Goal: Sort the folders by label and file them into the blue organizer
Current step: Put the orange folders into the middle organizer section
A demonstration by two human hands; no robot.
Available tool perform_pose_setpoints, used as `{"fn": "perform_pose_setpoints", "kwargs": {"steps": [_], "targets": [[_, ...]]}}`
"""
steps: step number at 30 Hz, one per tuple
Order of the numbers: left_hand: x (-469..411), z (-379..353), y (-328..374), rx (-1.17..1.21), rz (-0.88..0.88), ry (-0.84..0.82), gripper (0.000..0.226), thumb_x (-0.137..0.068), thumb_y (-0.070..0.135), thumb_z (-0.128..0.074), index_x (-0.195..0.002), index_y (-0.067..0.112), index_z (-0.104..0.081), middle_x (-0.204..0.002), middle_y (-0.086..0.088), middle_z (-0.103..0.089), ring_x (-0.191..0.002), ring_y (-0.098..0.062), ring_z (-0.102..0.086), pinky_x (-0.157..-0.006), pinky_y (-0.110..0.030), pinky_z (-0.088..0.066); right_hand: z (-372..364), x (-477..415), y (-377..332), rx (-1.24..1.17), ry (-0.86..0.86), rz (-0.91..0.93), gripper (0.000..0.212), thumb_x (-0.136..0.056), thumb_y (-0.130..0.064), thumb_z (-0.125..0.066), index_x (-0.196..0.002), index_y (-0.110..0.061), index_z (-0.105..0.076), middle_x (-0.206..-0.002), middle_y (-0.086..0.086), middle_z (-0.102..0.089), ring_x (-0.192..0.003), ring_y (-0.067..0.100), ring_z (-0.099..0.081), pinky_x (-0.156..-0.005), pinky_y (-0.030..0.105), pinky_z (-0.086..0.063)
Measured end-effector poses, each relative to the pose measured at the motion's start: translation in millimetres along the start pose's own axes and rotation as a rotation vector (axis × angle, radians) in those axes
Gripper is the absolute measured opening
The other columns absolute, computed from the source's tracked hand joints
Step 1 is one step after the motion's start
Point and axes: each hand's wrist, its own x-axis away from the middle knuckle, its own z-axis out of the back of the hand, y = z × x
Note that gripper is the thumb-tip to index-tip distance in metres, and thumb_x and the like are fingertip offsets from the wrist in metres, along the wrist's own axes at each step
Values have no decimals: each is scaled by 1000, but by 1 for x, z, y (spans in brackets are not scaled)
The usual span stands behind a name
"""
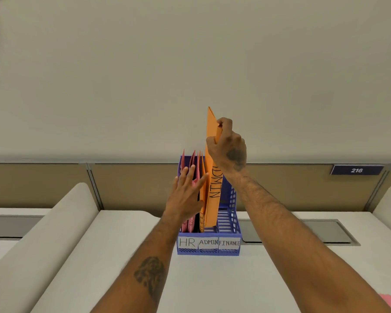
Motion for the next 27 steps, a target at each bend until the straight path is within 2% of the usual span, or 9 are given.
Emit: {"fn": "perform_pose_setpoints", "kwargs": {"steps": [5, 9, 12, 17, 22, 27], "targets": [[-1, -23, -17, -21, 33, 79, 84, -93, 35, -56, -154, 41, 2, -166, -6, 4, -152, -29, 11, -115, -44, 3, -30, 10, 14, -20, -6, 10, 36, -90, -19, -59, -121, -2, -51, -89, 15, -70, -62, 28, -67, -63, 37, -60], [-1, -29, -23, -20, 23, 124, 81, -92, 38, -57, -154, 39, -5, -165, -8, -4, -152, -31, 4, -119, -48, -7, -48, 23, 24, -10, 8, 36, 34, -88, -15, -62, -118, 0, -55, -78, 13, -69, -55, 25, -65, -58, 30, -55], [0, -32, -26, -14, 24, 169, 77, -93, 40, -56, -154, 37, -11, -164, -11, -10, -151, -32, -1, -119, -49, -14, -60, 40, 32, 2, 3, 35, 34, -88, -17, -65, -116, -1, -56, -78, 13, -69, -55, 24, -65, -56, 28, -54], [0, -37, -28, -11, 21, 215, 72, -94, 40, -55, -154, 34, -17, -163, -12, -16, -151, -33, -6, -119, -50, -18, -76, 68, 46, 30, -34, -27, 34, -86, -14, -68, -117, -3, -58, -78, 12, -69, -55, 22, -62, -50, 33, -58], [2, -39, -25, -6, 28, 250, 71, -93, 40, -58, -152, 34, -19, -161, -12, -22, -150, -33, -12, -115, -44, -10, -88, 92, 58, 54, -119, -98, 38, -91, -23, -62, -123, -3, -55, -95, 17, -70, -71, 29, -69, -61, 44, -61], [4, -36, -26, 5, 37, 248, 69, -93, 38, -59, -152, 33, -23, -161, -13, -24, -150, -34, -14, -118, -50, -22, -95, 100, 67, 47, -130, -127, 43, -91, -29, -64, -123, -3, -55, -95, 19, -70, -70, 33, -70, -61, 45, -61]]}}
